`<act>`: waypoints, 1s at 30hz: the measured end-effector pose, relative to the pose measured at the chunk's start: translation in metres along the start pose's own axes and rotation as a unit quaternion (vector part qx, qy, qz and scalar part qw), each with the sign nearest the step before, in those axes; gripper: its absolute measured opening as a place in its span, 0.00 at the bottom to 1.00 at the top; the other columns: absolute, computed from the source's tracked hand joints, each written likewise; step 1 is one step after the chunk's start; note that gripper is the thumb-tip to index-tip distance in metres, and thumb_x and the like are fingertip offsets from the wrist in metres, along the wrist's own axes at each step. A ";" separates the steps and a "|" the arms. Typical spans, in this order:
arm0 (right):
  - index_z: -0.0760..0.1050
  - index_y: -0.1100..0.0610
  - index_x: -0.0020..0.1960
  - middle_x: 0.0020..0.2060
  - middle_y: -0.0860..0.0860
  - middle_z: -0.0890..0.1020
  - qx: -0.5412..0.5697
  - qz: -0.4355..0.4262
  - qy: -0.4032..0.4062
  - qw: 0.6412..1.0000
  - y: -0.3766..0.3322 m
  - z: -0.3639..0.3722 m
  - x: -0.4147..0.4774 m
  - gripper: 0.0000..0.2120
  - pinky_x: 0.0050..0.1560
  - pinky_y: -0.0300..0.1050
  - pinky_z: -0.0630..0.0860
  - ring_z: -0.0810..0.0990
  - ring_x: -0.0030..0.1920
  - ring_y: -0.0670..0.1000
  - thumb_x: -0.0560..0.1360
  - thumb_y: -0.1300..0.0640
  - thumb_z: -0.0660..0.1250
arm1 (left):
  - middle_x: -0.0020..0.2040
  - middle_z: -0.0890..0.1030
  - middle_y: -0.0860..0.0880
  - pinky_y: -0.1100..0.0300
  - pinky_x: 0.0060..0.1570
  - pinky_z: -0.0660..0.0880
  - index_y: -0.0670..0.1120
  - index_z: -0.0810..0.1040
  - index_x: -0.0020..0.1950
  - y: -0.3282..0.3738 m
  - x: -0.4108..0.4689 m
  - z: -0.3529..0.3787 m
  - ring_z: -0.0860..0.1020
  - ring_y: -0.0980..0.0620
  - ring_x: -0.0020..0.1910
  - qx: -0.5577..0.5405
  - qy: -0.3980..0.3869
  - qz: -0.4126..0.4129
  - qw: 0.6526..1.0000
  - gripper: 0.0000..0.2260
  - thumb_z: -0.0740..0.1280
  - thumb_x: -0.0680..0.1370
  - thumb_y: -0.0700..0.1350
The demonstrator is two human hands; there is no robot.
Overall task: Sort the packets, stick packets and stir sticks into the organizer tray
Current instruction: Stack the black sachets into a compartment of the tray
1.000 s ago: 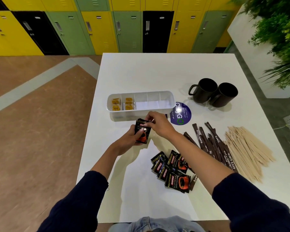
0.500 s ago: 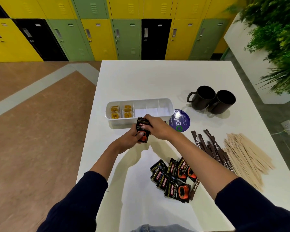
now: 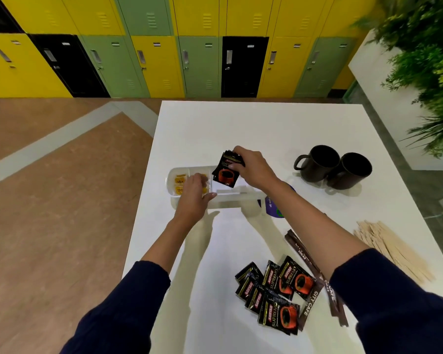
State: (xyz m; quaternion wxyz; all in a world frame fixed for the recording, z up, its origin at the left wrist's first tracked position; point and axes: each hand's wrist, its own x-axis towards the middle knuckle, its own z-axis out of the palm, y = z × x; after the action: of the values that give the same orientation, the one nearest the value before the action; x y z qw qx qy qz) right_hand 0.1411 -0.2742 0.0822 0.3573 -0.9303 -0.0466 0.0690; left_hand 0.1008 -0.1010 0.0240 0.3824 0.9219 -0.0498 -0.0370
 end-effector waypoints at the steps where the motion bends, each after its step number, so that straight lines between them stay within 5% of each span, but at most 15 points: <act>1: 0.72 0.60 0.54 0.45 0.57 0.78 -0.007 0.013 0.007 1.000 0.000 0.003 0.004 0.08 0.41 0.47 0.69 0.73 0.43 0.56 0.77 0.59 0.64 | 0.54 0.76 0.40 0.59 0.51 0.66 0.38 0.72 0.57 -0.004 0.000 0.000 0.72 0.43 0.56 0.027 0.012 0.005 1.000 0.15 0.70 0.74 0.41; 11: 0.71 0.63 0.57 0.50 0.61 0.80 -0.113 0.037 -0.027 0.993 0.000 0.038 0.021 0.10 0.45 0.51 0.74 0.78 0.49 0.63 0.77 0.61 0.62 | 0.46 0.79 0.45 0.53 0.47 0.67 0.42 0.81 0.46 -0.015 0.005 -0.004 0.75 0.43 0.50 0.117 0.010 0.024 0.993 0.05 0.72 0.72 0.41; 19: 0.74 0.58 0.52 0.43 0.57 0.79 -0.212 -0.059 0.011 0.975 0.012 0.050 0.035 0.08 0.40 0.46 0.62 0.72 0.49 0.59 0.75 0.66 0.60 | 0.44 0.80 0.46 0.52 0.44 0.68 0.42 0.81 0.42 -0.015 0.008 -0.008 0.74 0.45 0.47 0.091 -0.011 0.024 0.995 0.05 0.72 0.71 0.43; 30: 0.79 0.60 0.44 0.40 0.56 0.77 -0.237 -0.151 0.085 0.956 0.027 0.059 0.040 0.12 0.33 0.42 0.61 0.75 0.41 0.58 0.65 0.73 0.68 | 0.40 0.72 0.55 0.60 0.39 0.62 0.43 0.81 0.41 -0.017 0.013 -0.012 0.70 0.52 0.43 0.092 -0.034 0.026 0.995 0.05 0.73 0.71 0.44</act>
State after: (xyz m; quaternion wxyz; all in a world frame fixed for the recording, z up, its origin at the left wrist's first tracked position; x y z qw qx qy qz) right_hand 0.1725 -0.2500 0.0170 0.1357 -0.9727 -0.1708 -0.0784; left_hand 0.1156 -0.0818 0.0197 0.2947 0.9498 -0.0903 -0.0535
